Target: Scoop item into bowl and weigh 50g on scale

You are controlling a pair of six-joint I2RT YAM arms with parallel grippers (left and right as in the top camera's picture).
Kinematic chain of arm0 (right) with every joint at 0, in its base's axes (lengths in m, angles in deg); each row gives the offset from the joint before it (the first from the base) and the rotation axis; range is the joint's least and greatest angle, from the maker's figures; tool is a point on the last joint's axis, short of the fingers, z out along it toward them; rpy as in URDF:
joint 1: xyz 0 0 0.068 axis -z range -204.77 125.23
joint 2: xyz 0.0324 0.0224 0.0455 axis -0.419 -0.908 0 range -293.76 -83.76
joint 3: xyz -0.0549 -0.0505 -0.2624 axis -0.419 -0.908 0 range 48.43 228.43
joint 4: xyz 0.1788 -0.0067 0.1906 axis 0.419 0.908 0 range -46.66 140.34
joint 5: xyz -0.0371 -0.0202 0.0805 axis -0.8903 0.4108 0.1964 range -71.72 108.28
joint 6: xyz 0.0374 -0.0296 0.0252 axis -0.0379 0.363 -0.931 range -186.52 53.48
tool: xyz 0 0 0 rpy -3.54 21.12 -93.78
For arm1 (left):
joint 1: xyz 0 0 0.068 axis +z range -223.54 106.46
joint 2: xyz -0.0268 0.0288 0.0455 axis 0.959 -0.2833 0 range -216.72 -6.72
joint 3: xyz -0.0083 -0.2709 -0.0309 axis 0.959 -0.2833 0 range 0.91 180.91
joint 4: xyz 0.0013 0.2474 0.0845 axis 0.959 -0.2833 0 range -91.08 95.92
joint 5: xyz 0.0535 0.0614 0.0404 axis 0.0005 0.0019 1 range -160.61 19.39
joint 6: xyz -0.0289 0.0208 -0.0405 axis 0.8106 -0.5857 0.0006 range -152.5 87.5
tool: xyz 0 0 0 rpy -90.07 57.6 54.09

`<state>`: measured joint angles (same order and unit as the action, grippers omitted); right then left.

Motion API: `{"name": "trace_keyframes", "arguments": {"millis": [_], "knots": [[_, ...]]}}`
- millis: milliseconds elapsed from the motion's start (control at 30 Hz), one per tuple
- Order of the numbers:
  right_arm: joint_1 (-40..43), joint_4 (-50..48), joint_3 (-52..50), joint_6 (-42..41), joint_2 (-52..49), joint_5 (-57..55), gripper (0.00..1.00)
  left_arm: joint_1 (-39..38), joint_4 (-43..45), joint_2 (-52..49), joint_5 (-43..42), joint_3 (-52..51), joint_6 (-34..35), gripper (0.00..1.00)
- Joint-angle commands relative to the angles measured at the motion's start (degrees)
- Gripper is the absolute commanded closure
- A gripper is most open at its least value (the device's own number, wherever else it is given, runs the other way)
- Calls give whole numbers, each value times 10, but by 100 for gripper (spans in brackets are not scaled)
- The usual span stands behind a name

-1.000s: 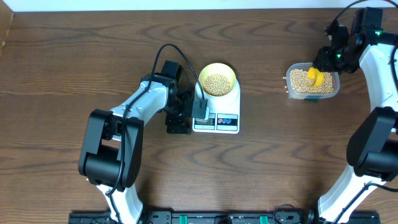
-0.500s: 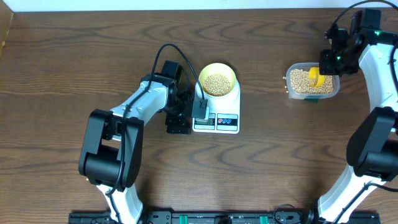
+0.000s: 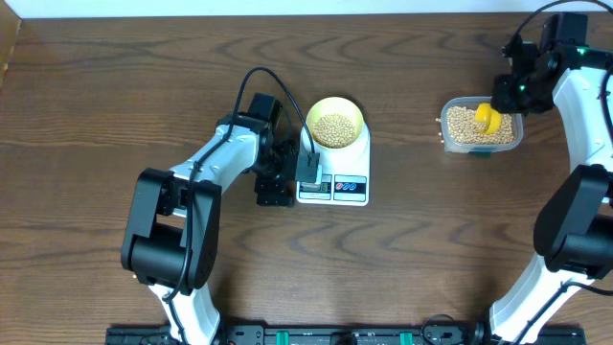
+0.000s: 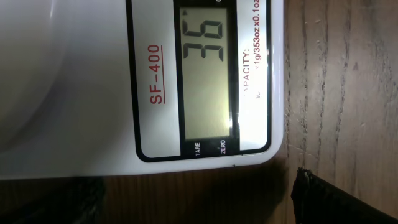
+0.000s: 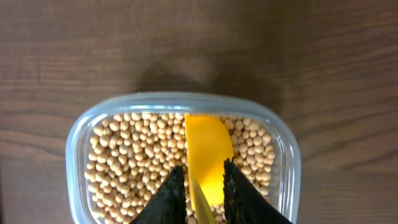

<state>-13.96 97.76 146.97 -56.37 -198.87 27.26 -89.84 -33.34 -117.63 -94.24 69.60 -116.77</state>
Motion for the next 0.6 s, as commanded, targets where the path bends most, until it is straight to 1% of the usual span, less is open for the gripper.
{"name": "trace_keyframes", "arguments": {"millis": [0,33,133,400,567], "knots": [[0,-2,-1,1,9,-4,85,-5,-3,-7,-12,-7,-8,2],[0,0,-1,-2,9,-4,87,-5,-3,-7,-11,-7,-8,2],[0,4,-1,-3,9,6,98,-5,-3,-7,-12,-7,-8,2],[0,16,-1,-3,9,16,99,-5,-3,-7,-12,-7,-8,2],[12,30,-5,3,9,86,99,-5,-3,-7,-11,-7,-8,2]]}}
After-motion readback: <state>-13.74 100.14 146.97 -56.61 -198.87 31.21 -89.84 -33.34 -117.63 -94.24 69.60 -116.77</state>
